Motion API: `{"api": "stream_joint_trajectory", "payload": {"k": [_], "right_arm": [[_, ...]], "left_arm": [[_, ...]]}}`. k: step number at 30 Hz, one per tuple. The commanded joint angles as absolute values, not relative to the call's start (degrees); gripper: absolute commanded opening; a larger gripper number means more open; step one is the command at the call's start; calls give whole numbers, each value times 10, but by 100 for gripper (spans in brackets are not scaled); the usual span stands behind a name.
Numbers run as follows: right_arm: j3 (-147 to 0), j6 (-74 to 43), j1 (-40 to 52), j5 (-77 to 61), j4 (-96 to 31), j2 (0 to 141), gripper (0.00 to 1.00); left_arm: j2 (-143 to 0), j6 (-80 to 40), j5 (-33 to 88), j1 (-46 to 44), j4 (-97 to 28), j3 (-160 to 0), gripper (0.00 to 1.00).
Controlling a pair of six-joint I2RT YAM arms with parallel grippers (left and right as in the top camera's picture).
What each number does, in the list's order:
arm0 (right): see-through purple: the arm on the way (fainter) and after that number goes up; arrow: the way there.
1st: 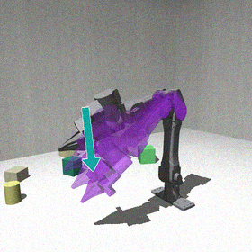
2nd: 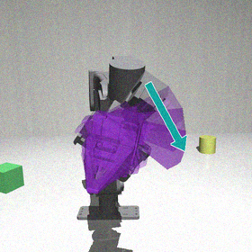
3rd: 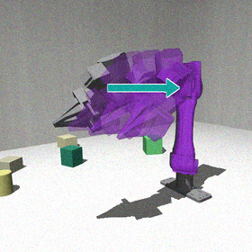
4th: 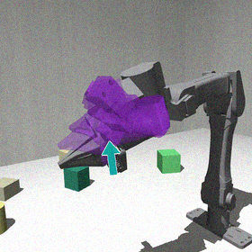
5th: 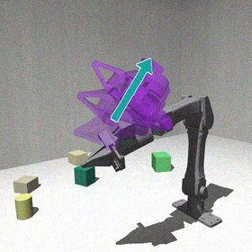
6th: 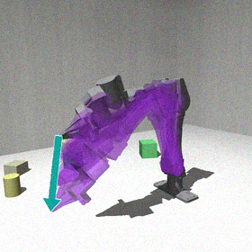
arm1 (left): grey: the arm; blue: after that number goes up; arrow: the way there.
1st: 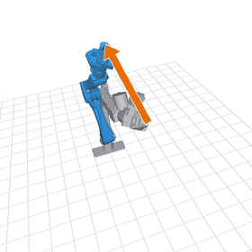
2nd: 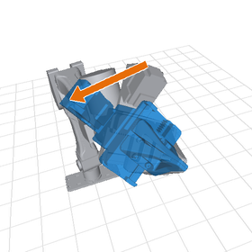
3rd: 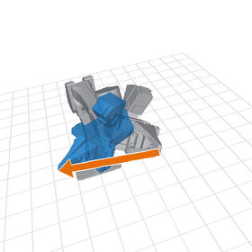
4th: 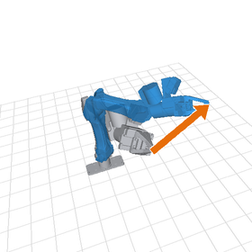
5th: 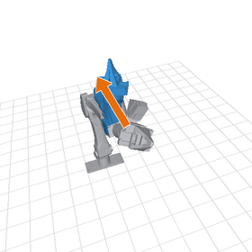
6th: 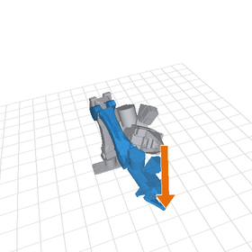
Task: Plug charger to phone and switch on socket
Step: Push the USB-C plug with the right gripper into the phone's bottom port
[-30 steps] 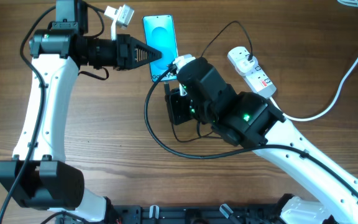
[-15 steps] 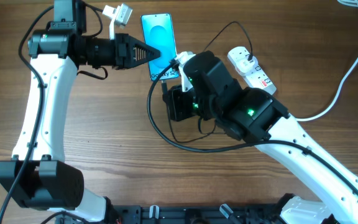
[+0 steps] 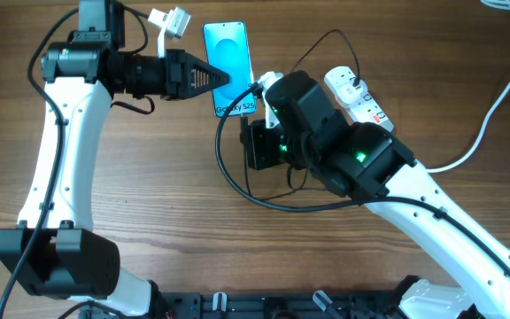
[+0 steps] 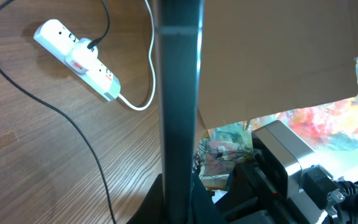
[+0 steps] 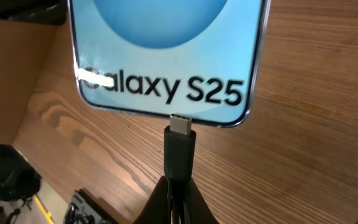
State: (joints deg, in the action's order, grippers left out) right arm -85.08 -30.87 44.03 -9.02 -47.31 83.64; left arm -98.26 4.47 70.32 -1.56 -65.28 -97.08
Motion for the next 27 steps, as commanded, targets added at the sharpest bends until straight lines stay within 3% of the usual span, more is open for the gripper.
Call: {"api": "stream_joint_trajectory", "payload": {"k": [1, 27], "right_arm": [[-862, -316, 438, -117, -472, 841, 4], [-862, -271, 438, -125, -461, 846, 4]], "left_arm": [[-975, 58, 765, -18, -640, -977, 4], [-975, 53, 726, -18, -631, -977, 4]]}}
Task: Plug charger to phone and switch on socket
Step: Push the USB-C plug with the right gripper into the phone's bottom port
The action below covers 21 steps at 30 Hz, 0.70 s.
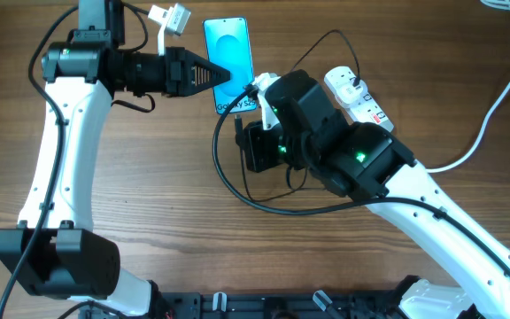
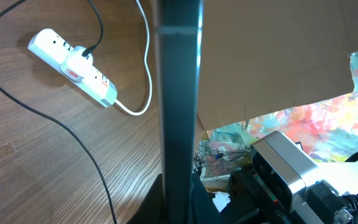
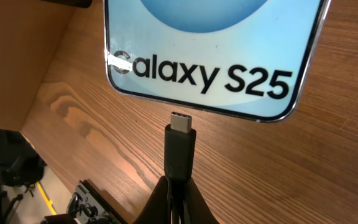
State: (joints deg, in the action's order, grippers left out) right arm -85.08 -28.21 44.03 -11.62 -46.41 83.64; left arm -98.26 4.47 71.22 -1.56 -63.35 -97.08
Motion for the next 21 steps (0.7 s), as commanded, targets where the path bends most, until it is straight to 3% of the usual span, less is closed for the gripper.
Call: {"api": "stream_joint_trajectory", "payload": {"k": [1, 21], "right_arm": [[-862, -271, 438, -125, -461, 847, 5], [-862, -272, 438, -97, -454, 849, 5]], "left_arm": [[-975, 53, 726, -18, -632, -977, 4], [-975, 54, 726, -18, -634, -977, 4]]}}
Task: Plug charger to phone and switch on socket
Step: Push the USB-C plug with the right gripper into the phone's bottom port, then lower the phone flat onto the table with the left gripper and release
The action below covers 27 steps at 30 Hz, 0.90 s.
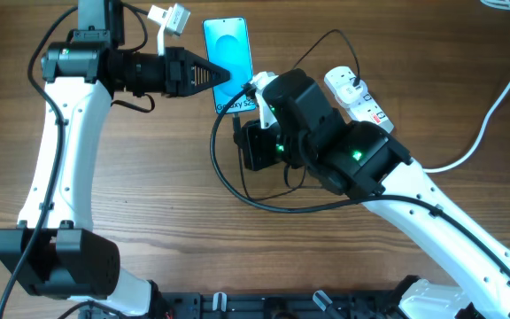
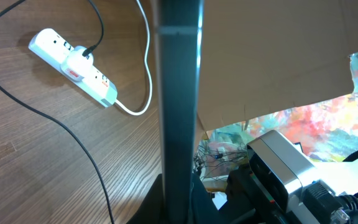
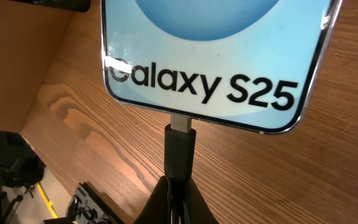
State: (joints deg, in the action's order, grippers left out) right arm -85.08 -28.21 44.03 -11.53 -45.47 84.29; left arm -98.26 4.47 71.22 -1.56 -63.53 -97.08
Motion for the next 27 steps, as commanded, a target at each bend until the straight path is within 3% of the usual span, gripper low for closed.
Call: {"api": "stream_joint_trajectory", "payload": {"k": [1, 27], "right_arm": [[-862, -272, 438, -97, -455, 849, 5], [-863, -255, 430, -84, -415, 849, 4]], "left_arm": [[-975, 54, 726, -18, -634, -977, 4], [-975, 58, 726, -18, -638, -977, 4]]}}
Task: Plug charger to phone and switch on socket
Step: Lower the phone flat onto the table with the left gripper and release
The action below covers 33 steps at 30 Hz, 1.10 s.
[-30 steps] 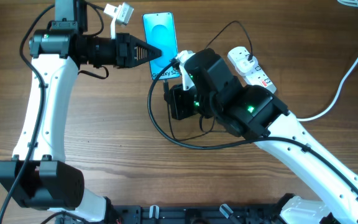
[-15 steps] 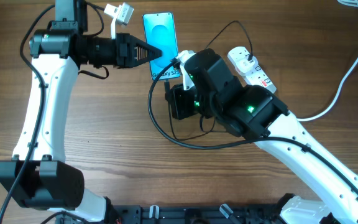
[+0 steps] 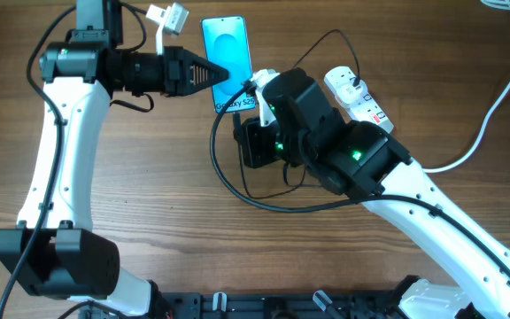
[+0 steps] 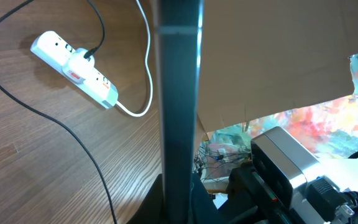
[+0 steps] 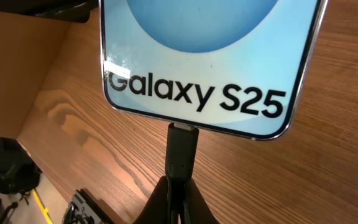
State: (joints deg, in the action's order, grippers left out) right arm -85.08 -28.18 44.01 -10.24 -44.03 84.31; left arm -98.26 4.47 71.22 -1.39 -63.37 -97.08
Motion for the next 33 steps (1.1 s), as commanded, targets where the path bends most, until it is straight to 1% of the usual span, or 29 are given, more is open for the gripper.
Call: {"api": "stream_joint_trajectory", "payload": {"k": [1, 6, 10, 13, 15, 17, 20, 22, 23, 25, 26, 29, 30, 33], "right_arm": [[-863, -251, 430, -77, -414, 849, 4], [-863, -224, 430, -73, -402, 849, 5], [-863, -225, 430, -60, -392, 849, 4], [-863, -225, 430, -60, -382, 849, 6], [-863, -225, 430, -60, -380, 849, 12], [-863, -226, 430, -60, -380, 849, 14], [-863, -229, 430, -60, -384, 849, 24], [-863, -248, 430, -60, -394, 846, 25], [-863, -258, 430, -60, -399, 842, 28], [-863, -260, 430, -60, -409, 835, 41], [-863, -262, 430, -60, -418, 831, 51], [-863, -266, 430, -57, -441, 830, 67], [-863, -272, 430, -48, -455, 830, 72], [-863, -291, 425, -8, -485, 830, 79]], "left_arm": [[-975, 58, 726, -18, -638, -977, 4], [-975, 58, 726, -18, -639, -977, 4], [-975, 58, 726, -18, -639, -977, 4], [-975, 58, 726, -18, -639, -977, 4], [-975, 58, 726, -18, -641, -977, 4], [-975, 58, 726, -18, -641, -977, 4], [-975, 58, 726, -18, -641, -977, 4], [-975, 58, 716, -18, -638, -977, 4], [-975, 58, 704, -18, -638, -977, 4], [-975, 55, 676, -18, -639, -977, 4], [-975, 55, 648, -18, -645, -977, 4], [-980, 31, 584, -20, -654, -969, 4], [-984, 21, 555, -23, -654, -962, 4], [-1014, 22, 534, -44, -650, -920, 4]]}}
